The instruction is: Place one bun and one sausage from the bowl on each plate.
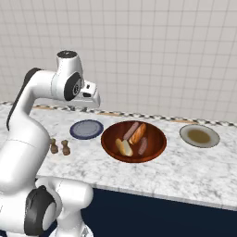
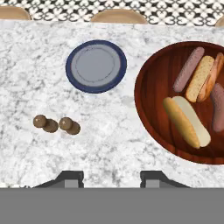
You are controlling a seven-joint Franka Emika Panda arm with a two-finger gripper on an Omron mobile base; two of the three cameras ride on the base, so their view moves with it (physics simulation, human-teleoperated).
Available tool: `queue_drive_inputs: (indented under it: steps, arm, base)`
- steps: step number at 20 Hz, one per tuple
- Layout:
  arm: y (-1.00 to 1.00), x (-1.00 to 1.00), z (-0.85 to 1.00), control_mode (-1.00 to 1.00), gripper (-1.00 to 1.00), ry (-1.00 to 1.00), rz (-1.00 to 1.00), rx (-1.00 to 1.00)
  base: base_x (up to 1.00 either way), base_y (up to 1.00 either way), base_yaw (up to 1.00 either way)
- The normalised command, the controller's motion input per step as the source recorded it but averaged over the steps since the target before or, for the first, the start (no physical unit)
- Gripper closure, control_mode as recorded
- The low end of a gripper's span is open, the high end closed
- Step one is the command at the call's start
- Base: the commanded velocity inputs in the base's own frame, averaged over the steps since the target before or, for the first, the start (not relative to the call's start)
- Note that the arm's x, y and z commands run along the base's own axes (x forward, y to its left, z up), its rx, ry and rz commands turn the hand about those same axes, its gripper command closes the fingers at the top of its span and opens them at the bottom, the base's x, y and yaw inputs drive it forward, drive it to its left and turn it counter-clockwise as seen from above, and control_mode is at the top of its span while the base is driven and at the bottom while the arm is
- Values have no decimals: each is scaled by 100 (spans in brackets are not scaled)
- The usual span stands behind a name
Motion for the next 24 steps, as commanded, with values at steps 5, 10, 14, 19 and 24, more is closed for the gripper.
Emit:
queue_drive_inputs:
  steps: [5,10,14,19,24]
  arm:
    - [-41,-13,-3,-100,-100,3,-8,0]
    - [-100,5,-42,-100,-100,9,-3,0]
    - [-91,50,-90,-100,-100,7,6,0]
    - [-17,78,-96,-100,-100,11,1,0]
    - [-3,42,-83,-100,-100,12,0,-4]
  base:
    - [0,0,0]
    - [0,0,0]
    - [0,0,0]
    - [0,0,0]
    - [0,0,0]
